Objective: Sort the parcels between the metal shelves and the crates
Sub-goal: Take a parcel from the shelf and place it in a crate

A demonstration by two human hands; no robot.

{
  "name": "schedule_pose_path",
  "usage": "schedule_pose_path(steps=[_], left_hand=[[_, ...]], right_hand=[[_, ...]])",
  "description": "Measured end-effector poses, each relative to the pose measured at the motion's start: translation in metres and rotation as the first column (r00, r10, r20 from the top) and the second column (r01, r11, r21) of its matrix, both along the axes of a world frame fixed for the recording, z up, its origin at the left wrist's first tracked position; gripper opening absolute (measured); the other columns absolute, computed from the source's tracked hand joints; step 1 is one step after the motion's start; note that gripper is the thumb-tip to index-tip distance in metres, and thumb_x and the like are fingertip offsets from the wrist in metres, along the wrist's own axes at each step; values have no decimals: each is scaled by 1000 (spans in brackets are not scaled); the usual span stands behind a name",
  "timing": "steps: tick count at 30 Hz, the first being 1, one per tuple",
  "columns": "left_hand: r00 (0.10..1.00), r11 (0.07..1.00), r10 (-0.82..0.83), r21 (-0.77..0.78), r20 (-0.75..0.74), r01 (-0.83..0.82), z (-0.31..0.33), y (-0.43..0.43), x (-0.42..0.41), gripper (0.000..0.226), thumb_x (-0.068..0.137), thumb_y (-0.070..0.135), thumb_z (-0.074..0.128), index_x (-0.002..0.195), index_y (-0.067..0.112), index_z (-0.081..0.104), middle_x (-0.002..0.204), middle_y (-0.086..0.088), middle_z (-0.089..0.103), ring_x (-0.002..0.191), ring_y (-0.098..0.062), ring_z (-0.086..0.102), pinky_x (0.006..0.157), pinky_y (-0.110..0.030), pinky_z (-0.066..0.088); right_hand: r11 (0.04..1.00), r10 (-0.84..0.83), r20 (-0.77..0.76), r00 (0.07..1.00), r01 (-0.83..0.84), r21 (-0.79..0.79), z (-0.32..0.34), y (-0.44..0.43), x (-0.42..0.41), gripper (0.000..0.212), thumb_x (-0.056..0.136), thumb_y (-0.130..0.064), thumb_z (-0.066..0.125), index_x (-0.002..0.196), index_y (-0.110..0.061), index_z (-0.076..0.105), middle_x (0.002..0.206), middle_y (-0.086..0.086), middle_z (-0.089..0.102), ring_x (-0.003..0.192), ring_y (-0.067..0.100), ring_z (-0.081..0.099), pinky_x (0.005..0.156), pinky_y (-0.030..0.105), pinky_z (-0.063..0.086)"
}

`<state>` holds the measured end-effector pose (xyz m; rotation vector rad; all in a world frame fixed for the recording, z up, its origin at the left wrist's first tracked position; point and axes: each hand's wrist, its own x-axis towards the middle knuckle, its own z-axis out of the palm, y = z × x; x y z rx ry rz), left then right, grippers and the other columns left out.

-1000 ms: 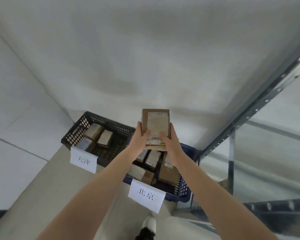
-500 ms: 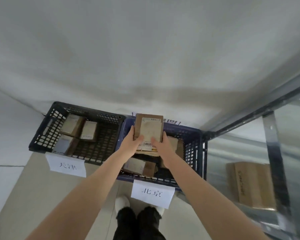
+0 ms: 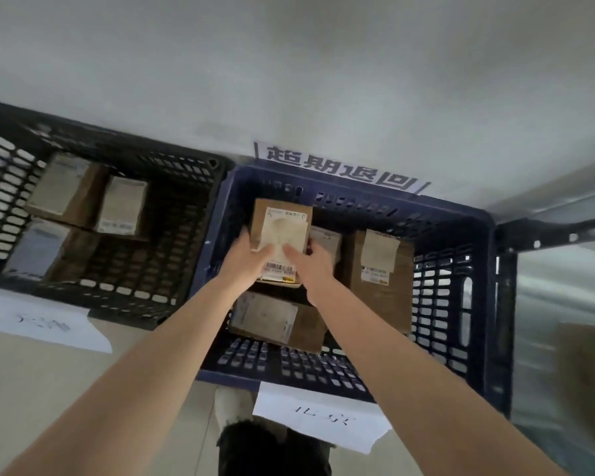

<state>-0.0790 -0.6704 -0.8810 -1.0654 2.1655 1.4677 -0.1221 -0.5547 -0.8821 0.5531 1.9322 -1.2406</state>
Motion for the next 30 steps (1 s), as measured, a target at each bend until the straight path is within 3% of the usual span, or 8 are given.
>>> schedule_pose_path(steps=[6, 10, 21, 24, 30], left_hand=[[1000, 998, -22, -59, 12, 22, -42, -8, -15, 55, 92, 27, 66, 141, 16, 45, 132, -7, 60, 121, -25, 58, 99, -49, 50], [1000, 996, -17, -84, 13, 18, -53, -8, -24, 53, 91, 27, 67, 138, 19, 45, 132, -6, 60, 121, -26, 58, 98, -49, 51], [997, 973, -27, -228, 74, 43, -65, -4, -28, 63, 92, 29, 66, 146, 15, 37, 142, -8, 52, 129, -28, 52, 102, -51, 47], [996, 974, -53, -216, 75, 69, -61, -7, -27, 68, 90, 32, 68, 147, 15, 36, 142, -8, 52, 131, -29, 50, 105, -50, 45], [996, 934, -84, -348, 2, 80, -44, -1, -18, 86, 91, 29, 67, 157, 18, 13, 154, -12, 36, 140, -31, 39, 110, -52, 40]], right_hand=[[999, -18, -25, 1000, 19, 43, -36, -9, -10, 61, 90, -34, 71, 143, -15, 47, 134, 6, 61, 121, 27, 59, 103, 44, 50], [999, -30, -52, 998, 32, 40, -49, -9, -13, 55, 91, -31, 70, 138, -15, 48, 126, 3, 62, 116, 26, 61, 100, 44, 52], [996, -1, -88, 996, 9, 92, -55, -13, -17, 58, 92, -30, 69, 141, -13, 43, 133, 10, 59, 117, 28, 60, 92, 38, 52], [999, 6, -98, 995, -1, 52, -52, -9, -13, 61, 94, -31, 66, 146, -16, 39, 138, 9, 56, 117, 25, 59, 95, 37, 52], [997, 26, -33, 999, -28, -73, -43, 2, -7, 84, 94, -45, 62, 159, -22, 14, 158, 8, 36, 141, 30, 41, 113, 50, 39]])
